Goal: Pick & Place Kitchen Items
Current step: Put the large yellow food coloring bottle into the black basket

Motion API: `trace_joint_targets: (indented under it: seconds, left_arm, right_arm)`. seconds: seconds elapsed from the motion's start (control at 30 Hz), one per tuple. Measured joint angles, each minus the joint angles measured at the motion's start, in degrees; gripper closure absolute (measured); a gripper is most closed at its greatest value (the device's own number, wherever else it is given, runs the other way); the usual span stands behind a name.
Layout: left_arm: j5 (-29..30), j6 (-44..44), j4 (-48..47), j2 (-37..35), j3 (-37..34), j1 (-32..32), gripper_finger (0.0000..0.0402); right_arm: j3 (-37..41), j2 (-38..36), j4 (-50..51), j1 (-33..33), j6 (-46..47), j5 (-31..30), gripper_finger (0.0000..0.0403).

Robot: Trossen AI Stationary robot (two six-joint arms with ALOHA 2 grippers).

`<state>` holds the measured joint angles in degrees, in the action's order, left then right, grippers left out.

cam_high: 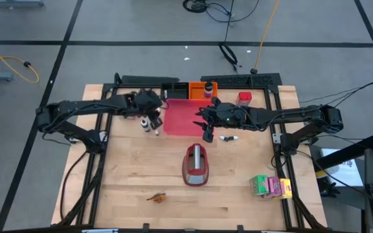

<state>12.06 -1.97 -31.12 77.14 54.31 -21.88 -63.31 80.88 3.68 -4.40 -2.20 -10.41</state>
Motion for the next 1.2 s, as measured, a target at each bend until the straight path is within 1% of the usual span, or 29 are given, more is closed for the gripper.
trace_joint_targets:
  seconds: [0.3,0.43,0.67,0.73,0.83,0.93,1.2]
  left_arm:
    - [0.0,2.2,0.4,0.3,8.5,-6.4,0.0285]
    - [-3.1,3.8,1.1,1.9,11.0,-9.6,0.0285]
    - [-5.0,4.7,1.2,9.9,15.4,-13.9,0.0285]
    - [-5.1,5.6,0.8,12.6,17.0,-15.0,0.0285]
    - [-7.2,6.2,0.6,16.2,19.7,-16.8,0.0285]
    - [-7.8,6.3,0.0,19.7,22.9,-18.3,0.0285]
    - [-9.3,7.7,-4.7,27.8,29.9,-19.7,0.0285]
  right_arm:
    - [0.0,0.0,0.0,0.0,0.0,0.0,0.0248]
    - [0.0,0.0,0.0,0.0,0.0,0.0,0.0248]
    - [0.0,0.0,-0.2,0.0,0.0,0.0,0.0248]
    - [0.0,0.0,-0.2,0.0,0.0,0.0,0.0248]
    - [0.0,0.0,-0.2,0.0,0.0,0.0,0.0248]
    - [0.0,0.0,-0.2,0.0,0.0,0.0,0.0248]
    - [0.4,0.0,-0.9,0.0,-0.1,0.0,0.0248]
